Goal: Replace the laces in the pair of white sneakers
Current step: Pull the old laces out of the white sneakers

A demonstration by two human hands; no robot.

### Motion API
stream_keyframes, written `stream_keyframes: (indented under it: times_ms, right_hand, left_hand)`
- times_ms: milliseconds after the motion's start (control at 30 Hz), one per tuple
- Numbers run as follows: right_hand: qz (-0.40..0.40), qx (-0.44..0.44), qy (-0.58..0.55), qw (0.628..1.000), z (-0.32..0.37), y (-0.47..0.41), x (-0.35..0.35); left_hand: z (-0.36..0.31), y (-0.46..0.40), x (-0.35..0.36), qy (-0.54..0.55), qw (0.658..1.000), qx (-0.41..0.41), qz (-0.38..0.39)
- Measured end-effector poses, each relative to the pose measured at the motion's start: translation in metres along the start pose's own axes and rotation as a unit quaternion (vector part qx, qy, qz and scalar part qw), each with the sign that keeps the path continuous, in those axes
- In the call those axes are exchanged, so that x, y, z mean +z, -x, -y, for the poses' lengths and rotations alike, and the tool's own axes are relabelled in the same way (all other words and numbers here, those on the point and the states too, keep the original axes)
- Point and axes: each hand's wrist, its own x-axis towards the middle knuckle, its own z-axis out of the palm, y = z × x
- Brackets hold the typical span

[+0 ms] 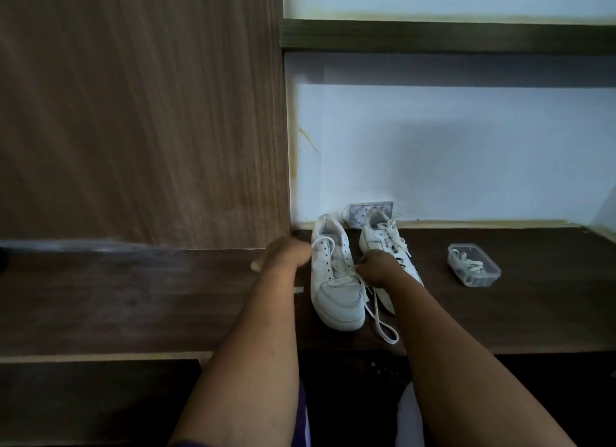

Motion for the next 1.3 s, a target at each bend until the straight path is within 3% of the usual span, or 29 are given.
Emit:
stream_keyframes:
  times_ms: [67, 100, 200, 267, 333, 433, 867, 1033, 1200, 1267, 1300]
  right_hand:
    - [-0.013, -0.002, -0.009, 1.0, -0.003, -0.001, 0.002]
    - [-0.027, -0.006, -0.02, 0.999, -0.003, -0.001, 0.002]
    - [-0.071, -0.02, -0.068, 0.995, -0.001, -0.002, 0.005]
    - [-0.082, -0.022, -0.092, 0.992, 0.0, -0.005, 0.01]
    - [-0.092, -0.014, -0.106, 0.99, 0.0, -0.01, 0.017]
    - [-0.108, -0.014, -0.098, 0.989, 0.0, -0.012, 0.023]
    - [-0.117, -0.034, -0.075, 0.99, 0.0, -0.016, 0.023]
    - [-0.116, -0.055, -0.083, 0.988, -0.001, -0.012, 0.018]
    - [-0.103, -0.053, -0.098, 0.988, -0.008, -0.014, 0.014]
    - [-0.107, -0.051, -0.109, 0.987, -0.012, -0.015, 0.014]
    - [-0.106, -0.048, -0.115, 0.987, -0.013, -0.016, 0.014]
  left_hand:
    - [0.008, -0.003, 0.003, -0.176, 0.984, -0.032, -0.001]
    - [0.008, -0.003, 0.005, -0.214, 0.976, -0.023, -0.021]
    - [-0.001, -0.008, 0.014, -0.137, 0.974, 0.144, -0.106]
    - [-0.008, -0.006, 0.024, -0.077, 0.964, 0.248, -0.063]
    - [-0.01, 0.001, 0.038, -0.117, 0.952, 0.282, -0.006]
    - [-0.008, 0.003, 0.057, -0.162, 0.947, 0.276, 0.019]
    - [-0.006, 0.0, 0.073, -0.209, 0.931, 0.3, -0.008]
    - [-0.006, -0.004, 0.078, -0.188, 0.936, 0.291, -0.056]
    - [0.003, -0.018, 0.06, 0.012, 0.965, 0.204, -0.165]
    - [-0.001, -0.024, 0.04, 0.129, 0.954, 0.143, -0.23]
    - [-0.005, -0.025, 0.026, 0.242, 0.929, 0.11, -0.258]
